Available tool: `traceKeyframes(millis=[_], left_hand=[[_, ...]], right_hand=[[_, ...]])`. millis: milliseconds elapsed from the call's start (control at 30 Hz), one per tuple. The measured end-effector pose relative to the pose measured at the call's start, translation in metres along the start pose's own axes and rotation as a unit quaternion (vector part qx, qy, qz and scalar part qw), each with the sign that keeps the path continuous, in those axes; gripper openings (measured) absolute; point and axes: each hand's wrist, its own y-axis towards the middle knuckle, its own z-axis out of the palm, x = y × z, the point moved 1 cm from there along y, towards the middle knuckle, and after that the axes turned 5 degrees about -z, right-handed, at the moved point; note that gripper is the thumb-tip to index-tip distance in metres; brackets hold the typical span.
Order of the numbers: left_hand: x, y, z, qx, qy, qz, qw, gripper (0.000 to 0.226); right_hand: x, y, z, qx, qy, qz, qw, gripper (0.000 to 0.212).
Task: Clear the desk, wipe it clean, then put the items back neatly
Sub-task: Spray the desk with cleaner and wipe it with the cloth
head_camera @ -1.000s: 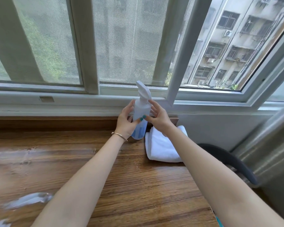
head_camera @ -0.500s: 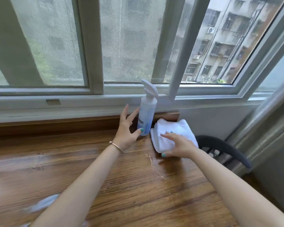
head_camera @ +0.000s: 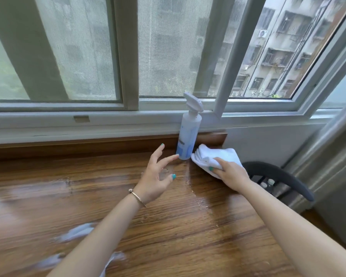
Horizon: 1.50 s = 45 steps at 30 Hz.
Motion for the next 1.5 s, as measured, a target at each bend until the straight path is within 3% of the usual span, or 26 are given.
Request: traceKeyframes(millis=[267, 533, 867, 1000, 1133, 1233, 1400, 1500], left_hand=[[-0.043, -0.023, 0.022, 0.012, 0.078, 0.028, 0.996, 0.070], [-0.099, -0.071, 0.009, -0.138, -0.057, 0.039, 0.988, 0.064], [-0.125, -0.163, -0.044, -0.253, -0.084, 0.006, 0.964, 0.040], [-0.124, -0.198, -0.076, -0.297, -0.078, -0.007, 0.951, 0.043], [-0.117, -0.233, -0.115, -0.330, -0.068, -0.022, 0.941, 0.030], [-0.102, -0.265, -0.153, -0.370, -0.070, -0.036, 0.926, 0.031], [-0.074, -0.324, -0.228, -0.393, -0.050, -0.060, 0.916, 0.025], [-0.054, -0.353, -0.280, -0.375, -0.045, -0.081, 0.922, 0.022]], right_hand=[[0.059, -0.050, -0.048, -0.066, 0.029, -0.147, 0.987, 0.029], [0.114, -0.103, -0.077, -0.081, 0.027, -0.292, 0.952, 0.031], [0.190, -0.150, -0.081, -0.032, 0.064, -0.461, 0.885, 0.027], [0.236, -0.159, -0.071, -0.011, 0.080, -0.491, 0.867, 0.049], [0.285, -0.168, -0.055, 0.056, 0.159, -0.492, 0.854, 0.057], [0.323, -0.173, -0.039, 0.157, 0.278, -0.482, 0.816, 0.053], [0.416, -0.187, 0.000, 0.204, 0.312, -0.477, 0.796, 0.034], [0.476, -0.195, 0.025, 0.220, 0.342, -0.445, 0.798, 0.050]])
